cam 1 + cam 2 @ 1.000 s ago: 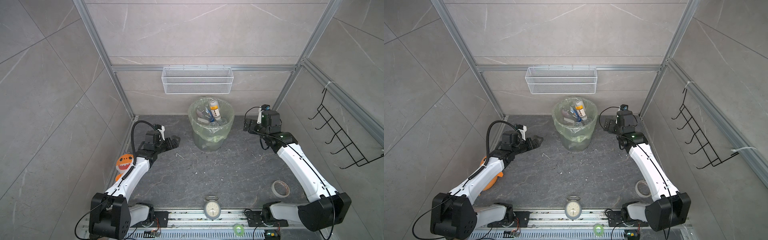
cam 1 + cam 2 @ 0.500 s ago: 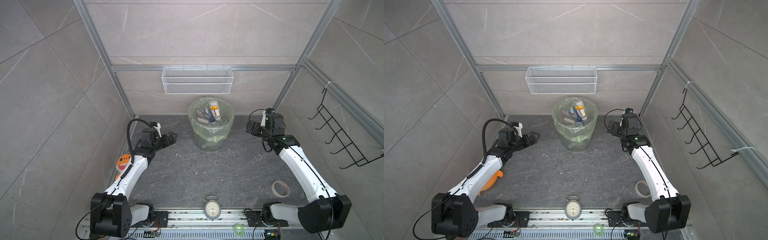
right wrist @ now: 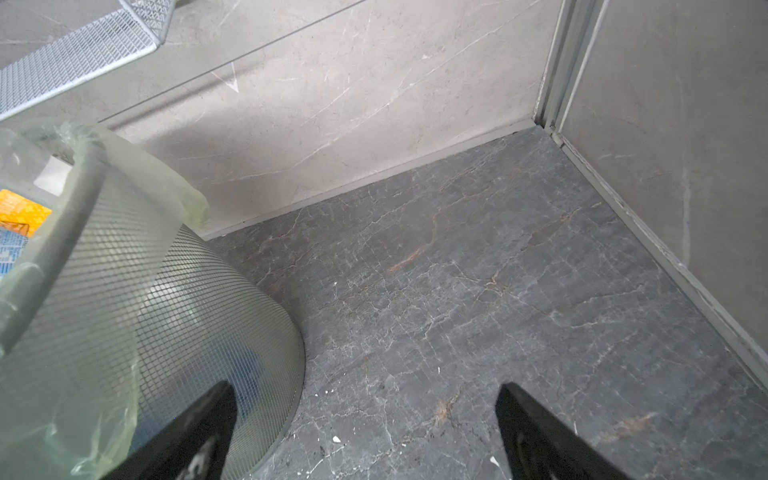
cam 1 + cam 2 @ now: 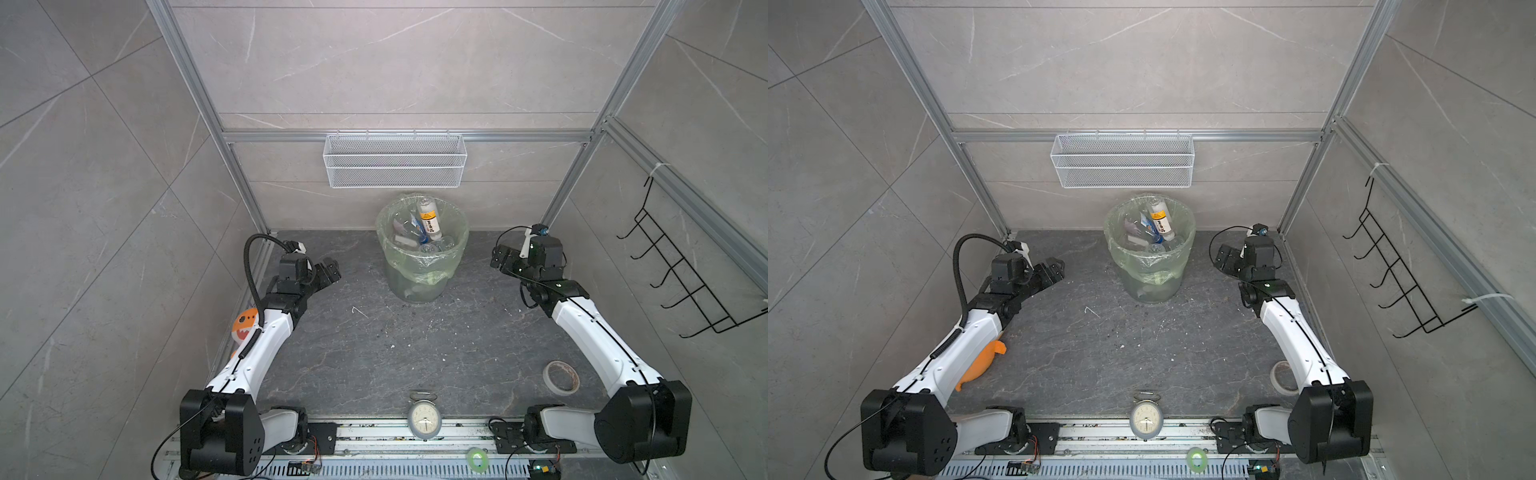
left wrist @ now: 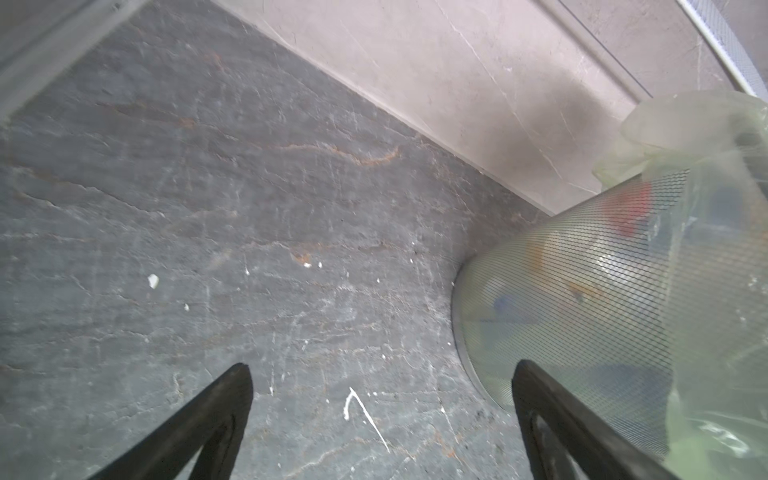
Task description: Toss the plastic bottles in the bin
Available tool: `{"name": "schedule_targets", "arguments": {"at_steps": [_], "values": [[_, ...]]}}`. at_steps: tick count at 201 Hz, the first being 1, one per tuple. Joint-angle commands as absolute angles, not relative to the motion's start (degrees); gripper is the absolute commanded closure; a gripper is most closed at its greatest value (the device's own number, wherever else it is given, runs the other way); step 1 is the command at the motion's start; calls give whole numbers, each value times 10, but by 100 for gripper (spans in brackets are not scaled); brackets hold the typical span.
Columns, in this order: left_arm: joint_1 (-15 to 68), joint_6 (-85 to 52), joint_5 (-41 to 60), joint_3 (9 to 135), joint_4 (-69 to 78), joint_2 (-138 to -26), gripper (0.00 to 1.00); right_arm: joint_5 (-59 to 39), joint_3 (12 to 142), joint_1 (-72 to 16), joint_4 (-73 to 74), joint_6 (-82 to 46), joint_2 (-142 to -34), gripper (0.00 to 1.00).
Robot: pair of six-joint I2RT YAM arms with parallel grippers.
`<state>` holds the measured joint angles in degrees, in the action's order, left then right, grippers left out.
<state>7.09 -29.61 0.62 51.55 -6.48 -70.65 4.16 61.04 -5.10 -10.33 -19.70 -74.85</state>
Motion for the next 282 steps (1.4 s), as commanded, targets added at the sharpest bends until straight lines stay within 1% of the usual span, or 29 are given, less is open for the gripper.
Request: {"name": "schedule_targets", "arguments": {"at_steps": [1, 14, 33, 62, 77, 99, 130, 146, 168, 194, 223, 248, 270, 282], "values": [[68, -239, -41, 459, 33, -671, 0, 20, 609, -50, -52, -176, -763, 1], [68, -221, -61, 428, 57, -658, 0, 33, 621, -50, -68, -171, -775, 0], [68, -177, -61, 405, 59, -649, 0, 33, 622, -51, -77, -158, -784, 0], [68, -139, -77, 336, 116, -619, 0, 26, 559, -50, -27, -151, -758, 0], [68, -113, -83, 300, 141, -600, 0, 48, 517, -50, -2, -145, -738, 0], [68, -88, -105, 270, 165, -595, 0, 101, 452, -63, 33, -116, -708, 0], [68, -54, -140, 203, 274, -597, 0, 236, 367, -142, 112, -33, -685, 0], [68, -33, -154, 190, 301, -605, 0, 272, 344, -159, 131, -15, -695, 0], [65, -13, -156, 176, 355, -639, 0, 265, 323, -161, 163, -11, -716, 0], [50, -3, -154, 178, 381, -695, 0, 228, 308, -161, 214, 1, -741, 0], [19, -2, -110, 175, 422, -731, 0, 214, 309, -161, 245, 24, -771, 0], [-1, 4, -75, 173, 459, -760, 0, 219, 294, -159, 311, 49, -779, 0], [-24, -2, -30, 175, 496, -803, 0, 202, 313, -157, 293, 65, -787, 1], [-37, -11, -17, 177, 515, -827, 0, 191, 296, -157, 324, 71, -780, 1]]}}
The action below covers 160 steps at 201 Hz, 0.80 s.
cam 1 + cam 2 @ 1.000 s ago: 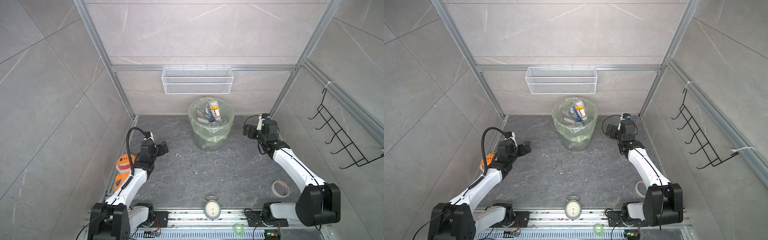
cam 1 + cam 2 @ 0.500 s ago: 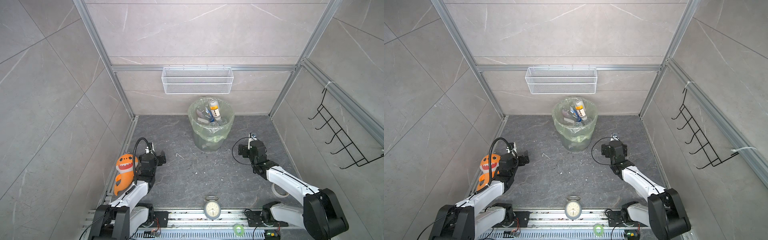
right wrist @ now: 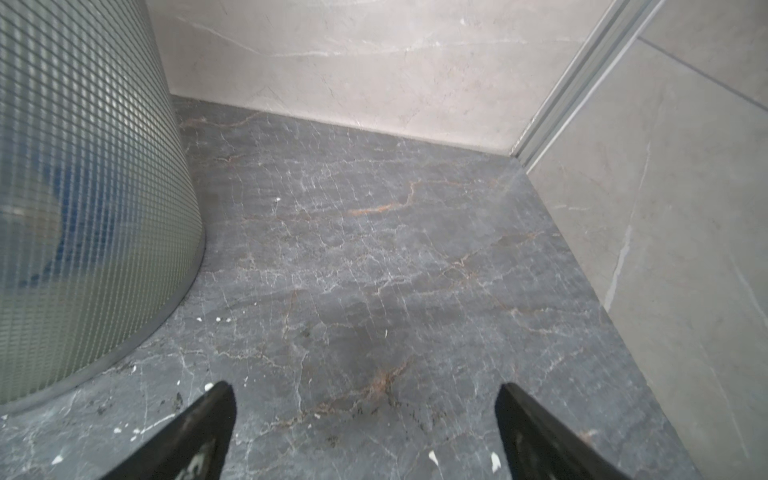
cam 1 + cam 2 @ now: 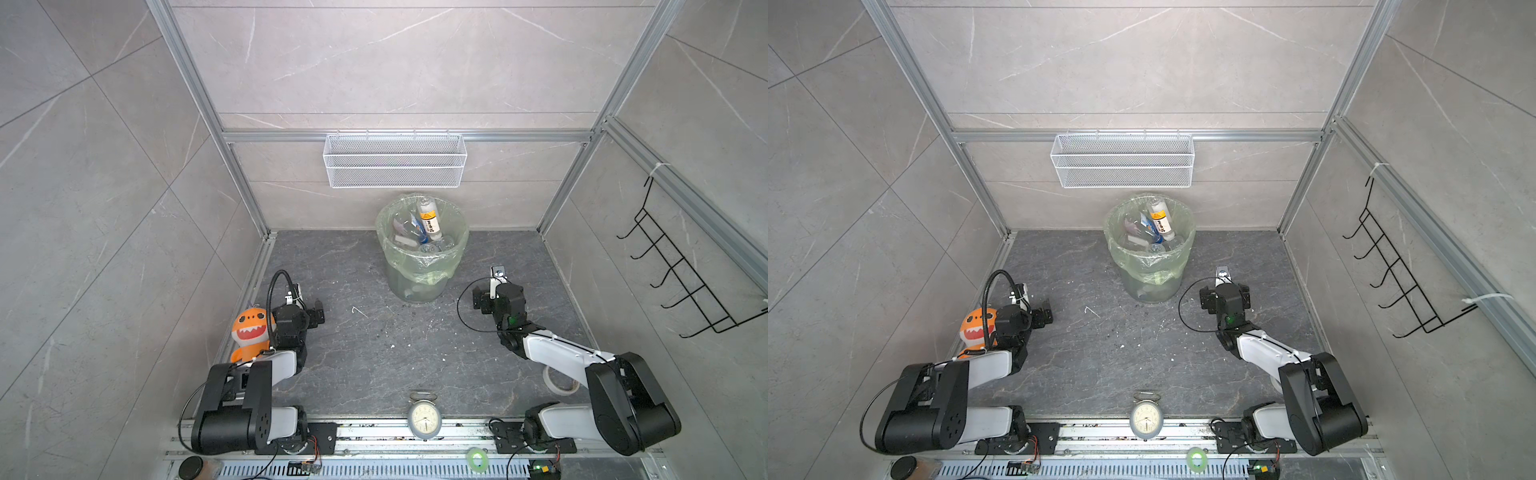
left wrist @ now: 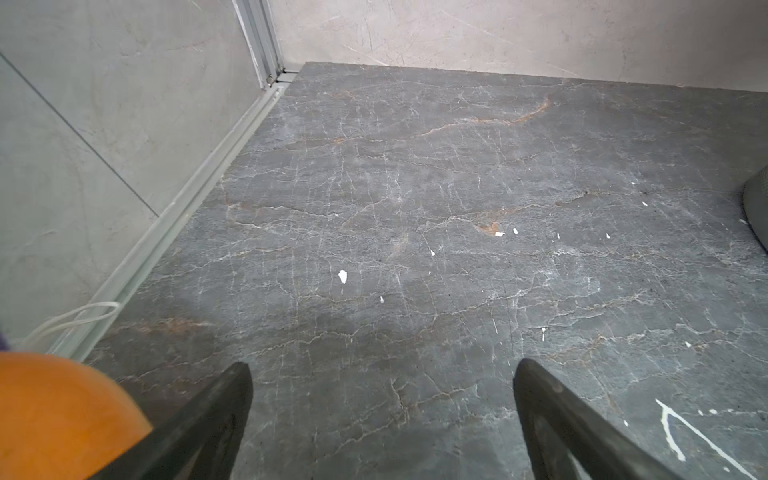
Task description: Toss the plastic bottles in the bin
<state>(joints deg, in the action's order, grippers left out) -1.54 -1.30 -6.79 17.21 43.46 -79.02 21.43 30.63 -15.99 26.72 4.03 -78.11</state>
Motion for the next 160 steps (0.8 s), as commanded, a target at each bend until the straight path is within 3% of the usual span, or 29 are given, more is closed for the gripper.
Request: {"name": "schedule_targets", "arguments": {"at_steps": [1, 62, 130, 160], "values": [[-38, -12, -17, 177, 516, -829, 0, 190, 294, -157, 327, 72, -779, 1], [-58, -28, 4, 196, 504, -858, 0, 213, 221, -150, 396, 35, -759, 0], [-55, -9, 29, 210, 476, -859, 0, 108, 232, -129, 397, 52, -797, 1], [-56, -8, 29, 211, 476, -860, 0, 94, 209, -102, 470, 29, -835, 0]]}}
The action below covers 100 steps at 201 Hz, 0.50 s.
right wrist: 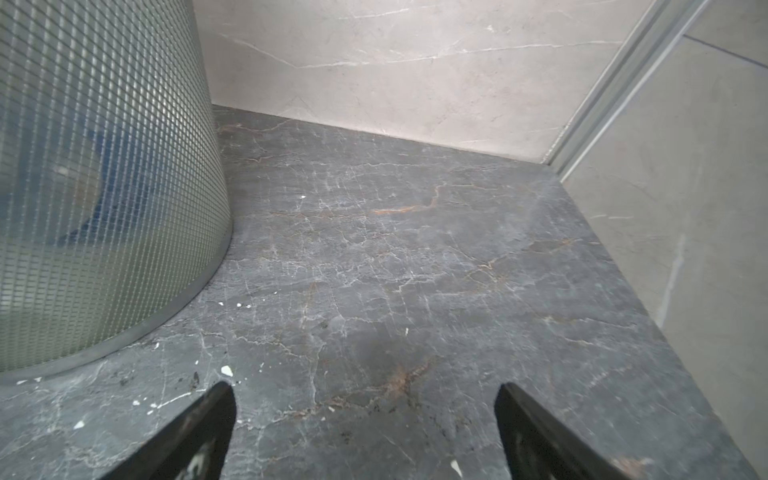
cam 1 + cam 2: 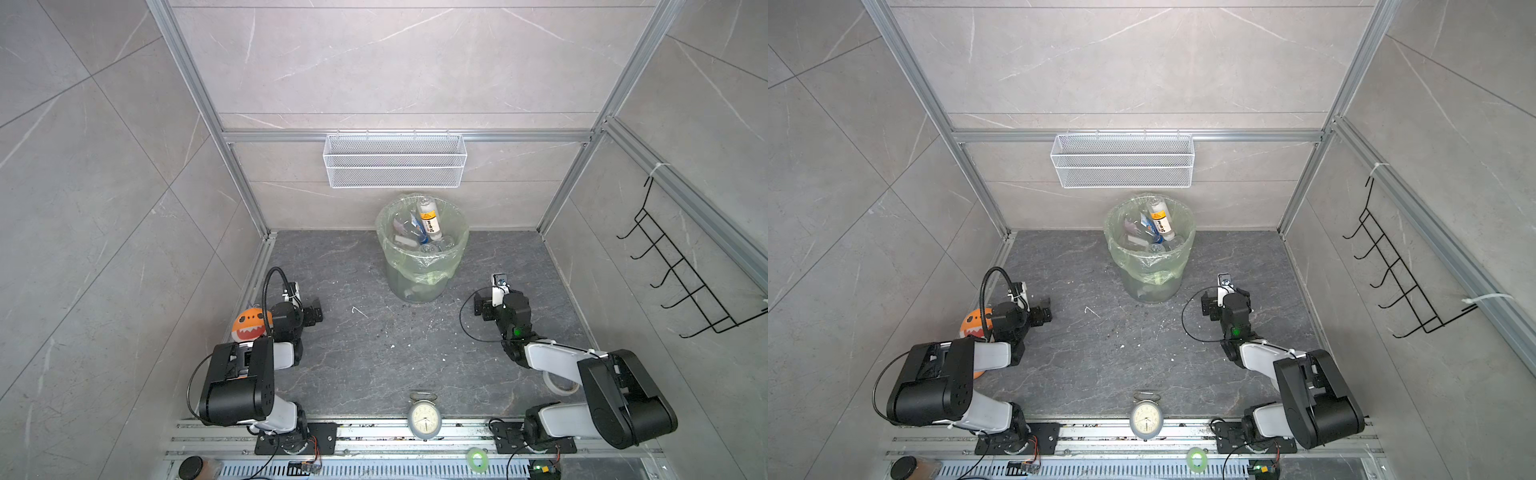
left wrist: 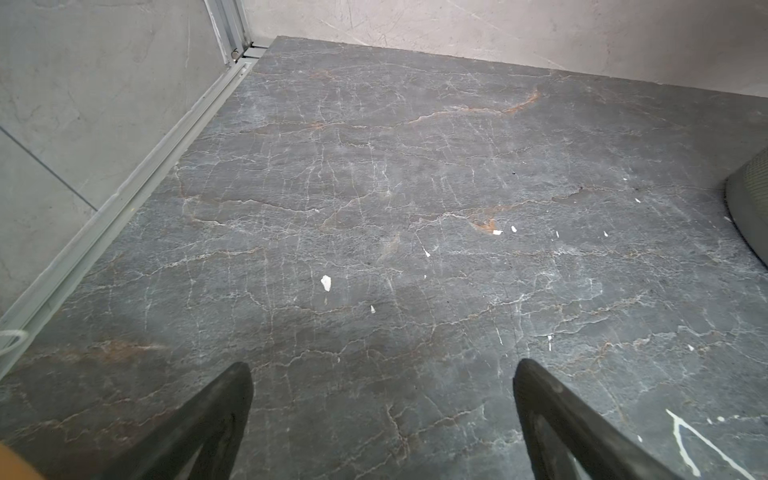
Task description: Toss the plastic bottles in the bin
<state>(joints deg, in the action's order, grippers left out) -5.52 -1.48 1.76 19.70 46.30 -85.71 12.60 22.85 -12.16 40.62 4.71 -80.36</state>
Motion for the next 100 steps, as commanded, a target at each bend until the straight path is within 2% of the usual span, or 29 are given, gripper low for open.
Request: {"name": "schedule_targets", "arguments": {"at_steps": [1, 47, 100], "values": [[-56, -8, 29, 211, 476, -860, 0, 93, 209, -102, 472, 28, -836, 0], [-55, -7, 28, 211, 476, -860, 0, 37, 196, -77, 530, 21, -874, 4], [-55, -8, 27, 210, 476, -859, 0, 22, 204, -68, 504, 18, -870, 1]]}}
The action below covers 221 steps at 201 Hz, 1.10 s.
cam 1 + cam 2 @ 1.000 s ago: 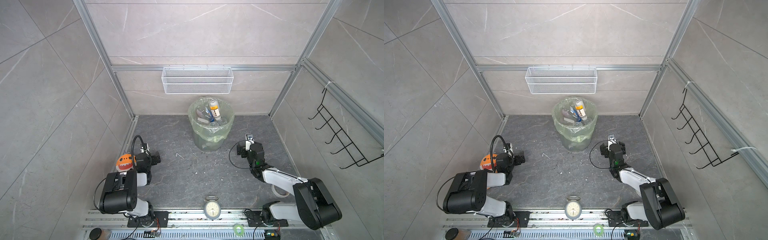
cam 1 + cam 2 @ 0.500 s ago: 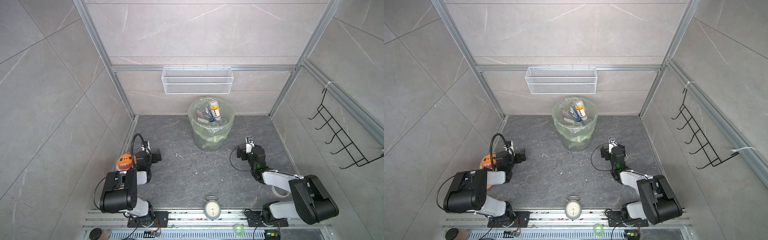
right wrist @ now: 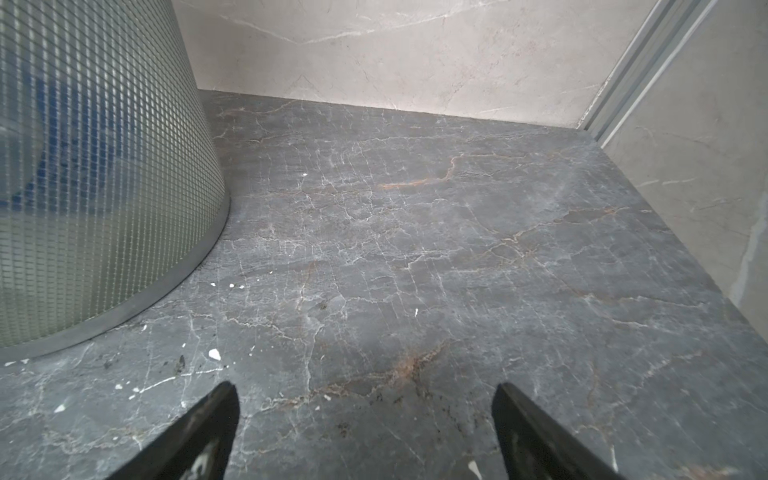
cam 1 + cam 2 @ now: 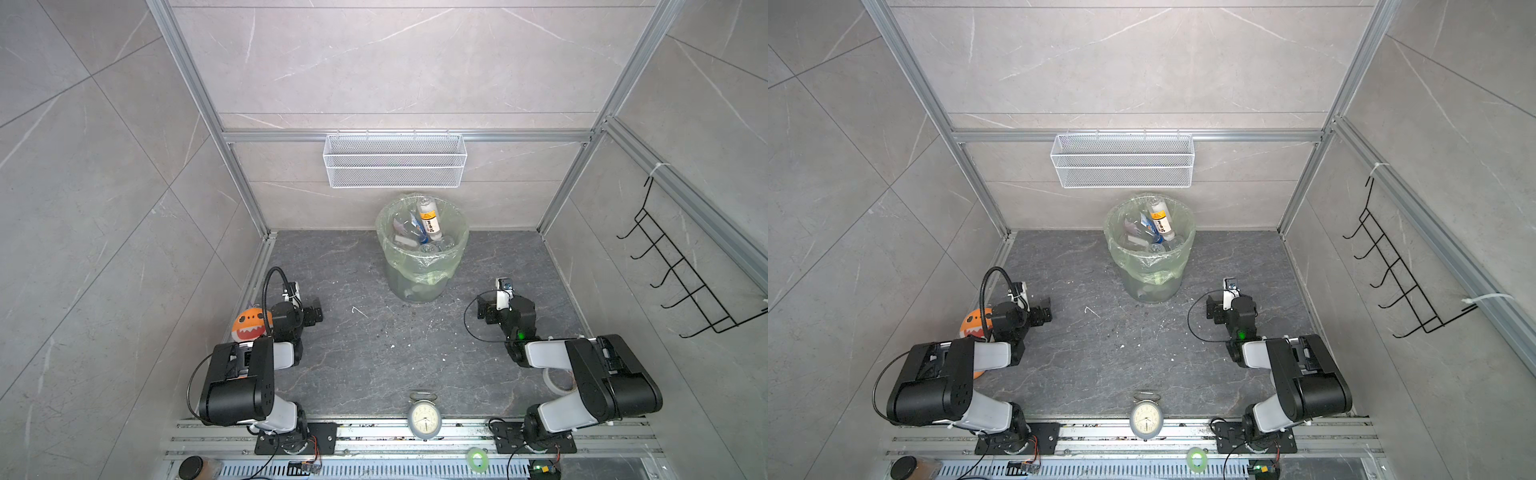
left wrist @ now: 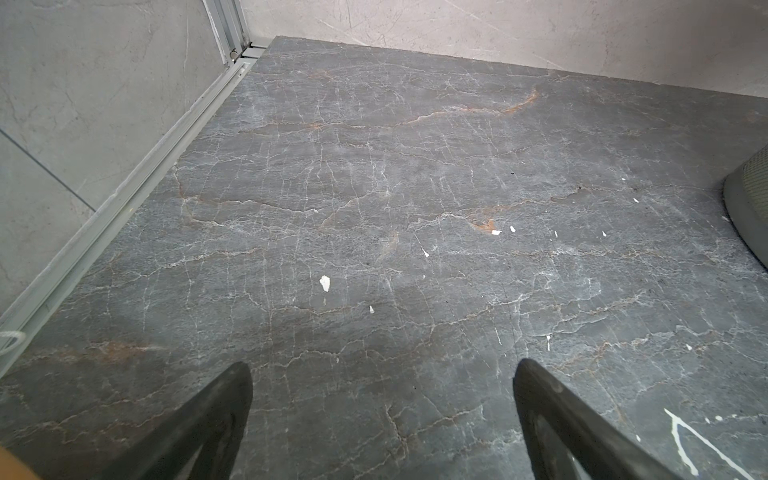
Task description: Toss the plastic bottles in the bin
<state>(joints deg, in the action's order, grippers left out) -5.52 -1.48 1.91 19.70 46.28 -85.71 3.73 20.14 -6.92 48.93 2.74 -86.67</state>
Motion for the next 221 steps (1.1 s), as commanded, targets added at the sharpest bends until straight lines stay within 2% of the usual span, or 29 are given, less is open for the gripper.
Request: {"name": "schedule_targets", "arguments": {"at_steps": [1, 124, 143, 221], "values": [[-55, -8, 27, 210, 476, -860, 0, 22, 205, -68, 504, 18, -870, 1], [-53, 2, 54, 208, 482, -859, 0, 22, 208, -64, 496, 10, -870, 1], [-54, -10, 24, 212, 474, -860, 0, 29, 210, -60, 494, 6, -870, 1], [-52, -7, 19, 211, 474, -860, 0, 30, 209, -60, 495, 8, -870, 1]]}}
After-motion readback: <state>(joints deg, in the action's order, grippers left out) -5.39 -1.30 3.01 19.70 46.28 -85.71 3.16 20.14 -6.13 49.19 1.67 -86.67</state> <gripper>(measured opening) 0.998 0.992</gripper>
